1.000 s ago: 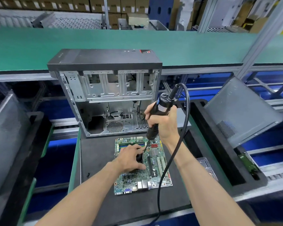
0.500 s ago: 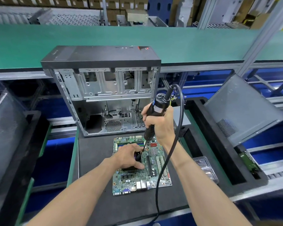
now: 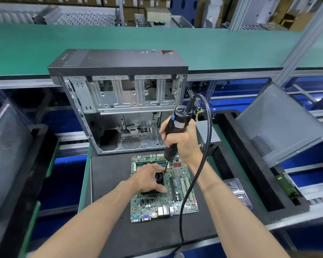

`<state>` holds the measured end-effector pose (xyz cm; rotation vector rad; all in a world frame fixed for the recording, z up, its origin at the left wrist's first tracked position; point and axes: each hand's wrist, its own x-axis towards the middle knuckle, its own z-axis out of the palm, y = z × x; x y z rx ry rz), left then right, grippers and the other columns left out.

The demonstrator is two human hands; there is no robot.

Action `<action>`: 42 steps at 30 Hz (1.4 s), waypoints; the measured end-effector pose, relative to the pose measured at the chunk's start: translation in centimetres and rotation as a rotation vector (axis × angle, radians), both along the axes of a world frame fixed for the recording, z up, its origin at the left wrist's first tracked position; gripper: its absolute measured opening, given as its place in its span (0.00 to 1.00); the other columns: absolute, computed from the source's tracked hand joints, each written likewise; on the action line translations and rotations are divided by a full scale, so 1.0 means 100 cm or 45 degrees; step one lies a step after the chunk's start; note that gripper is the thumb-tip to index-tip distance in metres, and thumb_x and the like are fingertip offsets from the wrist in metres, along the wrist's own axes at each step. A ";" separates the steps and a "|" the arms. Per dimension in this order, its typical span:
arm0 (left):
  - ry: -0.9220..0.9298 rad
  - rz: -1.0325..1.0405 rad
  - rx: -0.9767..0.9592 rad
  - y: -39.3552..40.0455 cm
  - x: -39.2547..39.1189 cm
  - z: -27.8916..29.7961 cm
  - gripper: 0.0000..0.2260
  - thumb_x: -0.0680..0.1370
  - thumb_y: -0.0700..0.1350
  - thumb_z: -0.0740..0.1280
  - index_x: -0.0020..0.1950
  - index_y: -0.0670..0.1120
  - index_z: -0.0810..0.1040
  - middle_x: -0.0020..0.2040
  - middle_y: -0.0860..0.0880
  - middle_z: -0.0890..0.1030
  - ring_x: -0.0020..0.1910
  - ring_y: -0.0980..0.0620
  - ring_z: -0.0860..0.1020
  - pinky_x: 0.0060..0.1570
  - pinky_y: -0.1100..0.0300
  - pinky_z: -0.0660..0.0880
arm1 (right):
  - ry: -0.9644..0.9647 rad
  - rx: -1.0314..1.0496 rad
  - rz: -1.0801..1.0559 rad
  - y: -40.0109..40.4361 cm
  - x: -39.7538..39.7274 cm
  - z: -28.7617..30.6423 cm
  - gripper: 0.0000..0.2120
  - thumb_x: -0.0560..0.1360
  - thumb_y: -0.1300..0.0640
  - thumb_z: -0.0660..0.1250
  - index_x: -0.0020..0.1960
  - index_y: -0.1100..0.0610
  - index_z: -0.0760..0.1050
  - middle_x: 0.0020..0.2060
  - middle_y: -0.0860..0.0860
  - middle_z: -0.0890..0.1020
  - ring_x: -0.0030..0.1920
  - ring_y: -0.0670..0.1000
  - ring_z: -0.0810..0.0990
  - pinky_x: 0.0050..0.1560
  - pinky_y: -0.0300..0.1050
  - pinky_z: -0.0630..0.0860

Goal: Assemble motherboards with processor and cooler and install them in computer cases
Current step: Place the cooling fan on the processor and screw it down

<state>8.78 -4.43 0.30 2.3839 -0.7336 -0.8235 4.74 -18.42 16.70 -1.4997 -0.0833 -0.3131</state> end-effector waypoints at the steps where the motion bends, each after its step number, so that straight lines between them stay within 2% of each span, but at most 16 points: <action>1: -0.007 -0.013 0.016 0.000 0.000 0.001 0.41 0.64 0.63 0.79 0.74 0.54 0.72 0.72 0.58 0.72 0.70 0.51 0.71 0.73 0.46 0.64 | 0.004 -0.032 0.053 0.000 0.001 0.001 0.12 0.54 0.71 0.62 0.35 0.64 0.77 0.28 0.58 0.75 0.31 0.55 0.69 0.31 0.44 0.66; 5: -0.048 -0.096 0.079 -0.003 -0.002 0.007 0.45 0.67 0.62 0.78 0.79 0.55 0.62 0.76 0.55 0.69 0.73 0.49 0.68 0.73 0.42 0.60 | -0.005 -0.065 0.091 0.005 0.003 0.002 0.13 0.53 0.71 0.61 0.36 0.65 0.77 0.28 0.59 0.76 0.32 0.55 0.72 0.33 0.47 0.68; 8: -0.052 -0.124 0.105 -0.006 0.000 0.010 0.45 0.68 0.62 0.77 0.80 0.53 0.62 0.76 0.54 0.68 0.74 0.48 0.66 0.73 0.42 0.60 | 0.004 -0.054 0.055 0.007 0.007 0.001 0.12 0.52 0.71 0.61 0.34 0.63 0.76 0.28 0.58 0.74 0.31 0.54 0.70 0.32 0.48 0.66; 11: -0.036 -0.114 0.111 -0.005 0.000 0.010 0.47 0.68 0.62 0.77 0.81 0.52 0.60 0.78 0.53 0.66 0.75 0.48 0.65 0.74 0.42 0.59 | 0.014 -0.036 0.015 0.003 0.010 -0.001 0.11 0.52 0.70 0.62 0.32 0.60 0.75 0.27 0.54 0.74 0.30 0.53 0.70 0.30 0.44 0.68; 15: -0.027 -0.118 0.112 -0.005 0.001 0.010 0.49 0.68 0.62 0.77 0.81 0.52 0.57 0.79 0.53 0.65 0.76 0.47 0.64 0.75 0.42 0.58 | -0.004 -0.034 0.012 -0.001 0.011 -0.003 0.12 0.52 0.71 0.62 0.35 0.63 0.76 0.27 0.55 0.74 0.31 0.53 0.71 0.31 0.40 0.68; 21: -0.003 -0.092 0.107 -0.004 0.000 0.009 0.49 0.67 0.62 0.78 0.81 0.53 0.57 0.77 0.53 0.68 0.75 0.47 0.66 0.73 0.42 0.61 | -0.019 -0.037 0.016 0.001 0.010 -0.005 0.12 0.53 0.70 0.62 0.34 0.60 0.76 0.28 0.55 0.75 0.31 0.54 0.70 0.31 0.44 0.68; 27: 0.025 -0.055 0.115 -0.005 0.000 0.012 0.44 0.66 0.62 0.78 0.78 0.57 0.63 0.68 0.49 0.74 0.69 0.45 0.70 0.70 0.44 0.65 | -0.030 -0.003 0.032 -0.004 0.010 -0.006 0.11 0.53 0.71 0.62 0.33 0.61 0.76 0.28 0.54 0.75 0.31 0.53 0.70 0.30 0.41 0.69; 29: 0.052 -0.039 0.134 -0.005 0.000 0.013 0.42 0.66 0.63 0.79 0.76 0.59 0.65 0.64 0.47 0.74 0.65 0.43 0.72 0.68 0.44 0.67 | -0.032 0.018 0.033 -0.005 0.009 -0.008 0.15 0.53 0.72 0.61 0.35 0.59 0.78 0.28 0.53 0.76 0.31 0.53 0.70 0.30 0.41 0.69; 32: 0.072 -0.030 0.144 -0.006 0.000 0.014 0.41 0.66 0.62 0.79 0.75 0.61 0.65 0.64 0.47 0.72 0.64 0.42 0.72 0.69 0.43 0.67 | -0.018 0.012 0.011 -0.007 0.010 -0.007 0.15 0.53 0.72 0.62 0.36 0.62 0.80 0.28 0.55 0.79 0.31 0.53 0.73 0.30 0.42 0.69; 34: 0.072 -0.011 0.150 -0.005 -0.001 0.013 0.41 0.66 0.63 0.79 0.75 0.62 0.64 0.63 0.48 0.71 0.63 0.41 0.71 0.68 0.43 0.68 | -0.018 0.026 -0.006 -0.008 0.008 -0.006 0.15 0.53 0.71 0.62 0.37 0.65 0.80 0.29 0.57 0.80 0.31 0.52 0.76 0.31 0.41 0.71; 36: 0.074 -0.006 0.141 -0.004 0.000 0.014 0.41 0.66 0.63 0.78 0.75 0.64 0.63 0.59 0.50 0.69 0.63 0.42 0.70 0.69 0.44 0.67 | -0.052 0.071 -0.039 -0.011 0.002 -0.005 0.16 0.53 0.72 0.62 0.37 0.63 0.80 0.29 0.57 0.80 0.30 0.51 0.76 0.31 0.41 0.71; 40: 0.040 -0.074 0.062 -0.003 -0.003 0.016 0.37 0.68 0.61 0.77 0.74 0.66 0.64 0.50 0.59 0.70 0.56 0.50 0.67 0.64 0.47 0.64 | -0.058 0.085 -0.082 -0.016 -0.014 -0.004 0.15 0.52 0.70 0.61 0.35 0.62 0.79 0.28 0.59 0.79 0.29 0.54 0.74 0.32 0.42 0.69; 42: -0.029 -0.151 0.062 -0.003 -0.005 0.017 0.29 0.70 0.61 0.76 0.69 0.66 0.68 0.56 0.58 0.74 0.58 0.52 0.66 0.63 0.48 0.61 | -0.042 0.074 -0.074 -0.011 -0.023 -0.003 0.14 0.52 0.71 0.62 0.34 0.61 0.79 0.27 0.58 0.78 0.28 0.54 0.72 0.30 0.44 0.67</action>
